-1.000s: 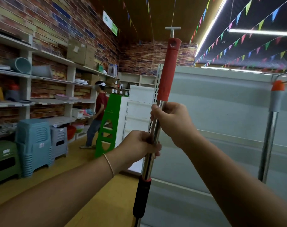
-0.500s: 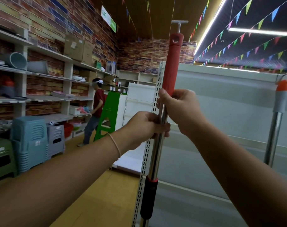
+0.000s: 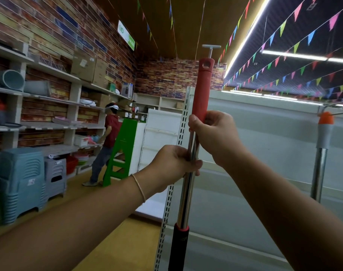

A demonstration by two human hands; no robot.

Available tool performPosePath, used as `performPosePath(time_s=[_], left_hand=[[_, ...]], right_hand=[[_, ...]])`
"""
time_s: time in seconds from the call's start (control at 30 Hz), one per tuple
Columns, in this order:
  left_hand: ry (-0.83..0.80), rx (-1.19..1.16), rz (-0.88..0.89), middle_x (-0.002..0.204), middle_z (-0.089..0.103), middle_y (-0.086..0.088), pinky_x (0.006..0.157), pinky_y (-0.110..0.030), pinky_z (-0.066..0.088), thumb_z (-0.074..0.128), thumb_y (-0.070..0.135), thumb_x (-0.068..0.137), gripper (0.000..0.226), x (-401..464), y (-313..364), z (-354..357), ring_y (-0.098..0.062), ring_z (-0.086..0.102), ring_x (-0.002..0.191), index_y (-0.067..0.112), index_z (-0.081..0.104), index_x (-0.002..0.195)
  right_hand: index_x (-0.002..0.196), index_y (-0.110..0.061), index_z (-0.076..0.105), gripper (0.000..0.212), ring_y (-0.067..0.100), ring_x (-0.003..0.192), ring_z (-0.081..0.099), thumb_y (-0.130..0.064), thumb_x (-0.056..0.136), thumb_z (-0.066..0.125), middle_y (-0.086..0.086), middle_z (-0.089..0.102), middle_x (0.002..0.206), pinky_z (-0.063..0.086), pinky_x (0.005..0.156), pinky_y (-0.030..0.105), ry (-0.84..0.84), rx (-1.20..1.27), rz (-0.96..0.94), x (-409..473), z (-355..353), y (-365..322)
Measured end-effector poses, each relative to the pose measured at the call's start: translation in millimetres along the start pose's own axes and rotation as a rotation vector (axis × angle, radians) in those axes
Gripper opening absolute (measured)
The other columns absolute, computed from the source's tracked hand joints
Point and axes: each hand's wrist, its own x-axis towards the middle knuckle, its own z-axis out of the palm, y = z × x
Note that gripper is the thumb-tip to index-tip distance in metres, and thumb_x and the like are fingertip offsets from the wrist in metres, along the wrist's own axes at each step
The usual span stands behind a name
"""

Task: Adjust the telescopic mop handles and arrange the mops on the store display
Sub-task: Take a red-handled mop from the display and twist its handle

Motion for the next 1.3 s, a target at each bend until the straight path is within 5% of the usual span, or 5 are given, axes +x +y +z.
performPosePath(time_s=[0.27,0.5,0.97,1.2,1.3], left_hand=[[-0.014,-0.011,-0.011,0.084,0.075,-0.014,0.073,-0.029,0.051,0.069,0.012,0.087,0.013,13,2,-2,-0.025,0.072,0.085,0.003,0.07,0.095],[-0.001,0.031,-0.011,0.084,0.076,-0.011,0.074,-0.03,0.049,0.068,0.016,0.088,0.009,23,-9,-1,-0.025,0.071,0.088,0.007,0.069,0.092],[-0.031,0.049,-0.024,0.084,0.074,-0.011,0.066,-0.022,0.046,0.062,0.017,0.092,0.011,56,-41,-2,-0.012,0.07,0.073,0.008,0.068,0.089],[0.038,0.005,-0.036,0.084,0.075,-0.01,0.091,-0.046,0.055,0.063,0.025,0.092,0.014,84,-62,9,-0.025,0.072,0.087,0.012,0.068,0.085],[0.053,0.027,-0.044,0.085,0.075,-0.011,0.091,-0.049,0.055,0.064,0.024,0.092,0.015,101,-69,12,-0.028,0.072,0.088,0.011,0.068,0.085]], right_hand=[[0.078,-0.021,0.064,0.015,0.027,0.075,0.069,-0.025,0.093,0.066,0.02,0.072,0.092,0.058,0.068,0.035,0.012,-0.023,-0.008,10,0,2],[0.079,-0.02,0.063,0.015,0.022,0.072,0.063,-0.023,0.093,0.065,0.023,0.071,0.095,0.054,0.063,0.031,0.0,-0.019,0.04,17,5,13],[0.076,-0.02,0.063,0.017,0.021,0.069,0.064,-0.026,0.091,0.067,0.019,0.072,0.093,0.06,0.075,0.044,-0.037,-0.035,0.131,48,14,48],[0.075,-0.025,0.059,0.019,0.023,0.075,0.067,-0.029,0.092,0.067,0.012,0.072,0.09,0.06,0.076,0.039,-0.035,-0.063,0.164,77,20,73],[0.079,-0.022,0.059,0.017,0.019,0.072,0.066,-0.03,0.092,0.067,0.008,0.071,0.087,0.059,0.072,0.035,-0.047,-0.084,0.177,91,22,85]])
